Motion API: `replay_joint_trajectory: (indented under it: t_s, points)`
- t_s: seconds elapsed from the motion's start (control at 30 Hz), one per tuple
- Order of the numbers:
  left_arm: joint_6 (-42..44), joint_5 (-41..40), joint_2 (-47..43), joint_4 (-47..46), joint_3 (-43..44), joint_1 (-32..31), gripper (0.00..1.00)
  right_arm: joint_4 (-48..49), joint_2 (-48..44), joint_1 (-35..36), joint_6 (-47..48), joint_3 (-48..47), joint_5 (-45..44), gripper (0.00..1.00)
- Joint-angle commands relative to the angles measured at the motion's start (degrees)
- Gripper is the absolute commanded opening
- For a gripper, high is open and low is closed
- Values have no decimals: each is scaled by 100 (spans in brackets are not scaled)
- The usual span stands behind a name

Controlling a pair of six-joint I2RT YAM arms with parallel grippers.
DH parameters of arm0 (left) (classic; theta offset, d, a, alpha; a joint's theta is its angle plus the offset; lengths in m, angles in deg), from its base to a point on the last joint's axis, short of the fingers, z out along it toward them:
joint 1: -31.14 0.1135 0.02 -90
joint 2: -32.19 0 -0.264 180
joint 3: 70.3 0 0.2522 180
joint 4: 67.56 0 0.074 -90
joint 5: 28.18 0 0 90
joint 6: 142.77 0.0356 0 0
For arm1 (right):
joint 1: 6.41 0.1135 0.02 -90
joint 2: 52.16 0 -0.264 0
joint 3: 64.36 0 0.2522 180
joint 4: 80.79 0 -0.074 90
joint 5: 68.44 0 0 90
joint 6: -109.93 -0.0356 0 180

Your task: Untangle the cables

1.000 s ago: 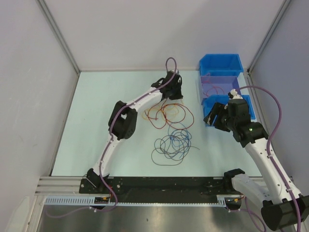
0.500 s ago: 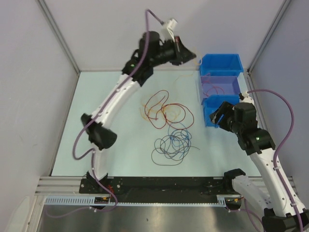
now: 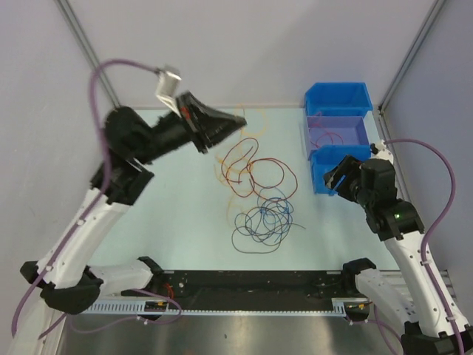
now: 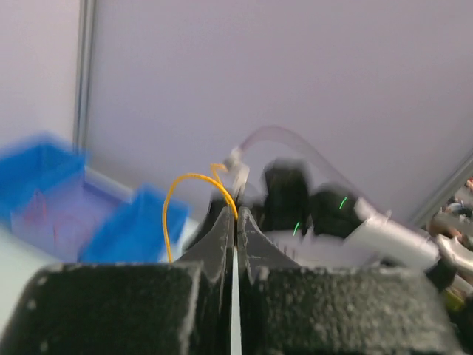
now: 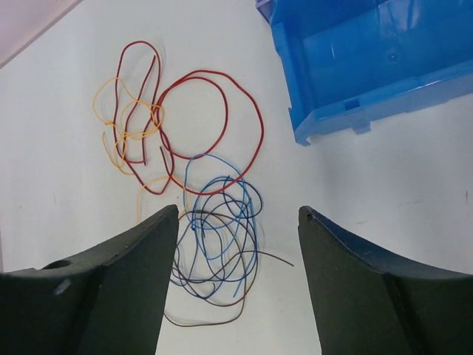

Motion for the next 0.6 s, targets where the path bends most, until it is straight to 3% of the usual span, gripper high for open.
replay_joint_trajectory:
  t_s: [0.0, 0.13, 0.23, 0.33, 0.57]
  points:
    - [-188, -251, -39, -10, -2529, 45, 0, 41, -97, -22, -129, -3, -42, 71]
    - [-101, -707, -276, 139, -3673, 54, 0, 180, -9, 57, -130, 31, 456, 70]
    - [110, -1355, -373, 524, -3728, 54, 0, 550, 26, 320, -94, 146, 845, 70]
    - [172, -1789, -365, 886, -3789, 167, 0, 577, 105, 742, -129, 164, 653, 69]
    - [-153, -1833, -461, 1009, -4597, 467, 0, 497, 360, 1594, -261, 181, 108, 69]
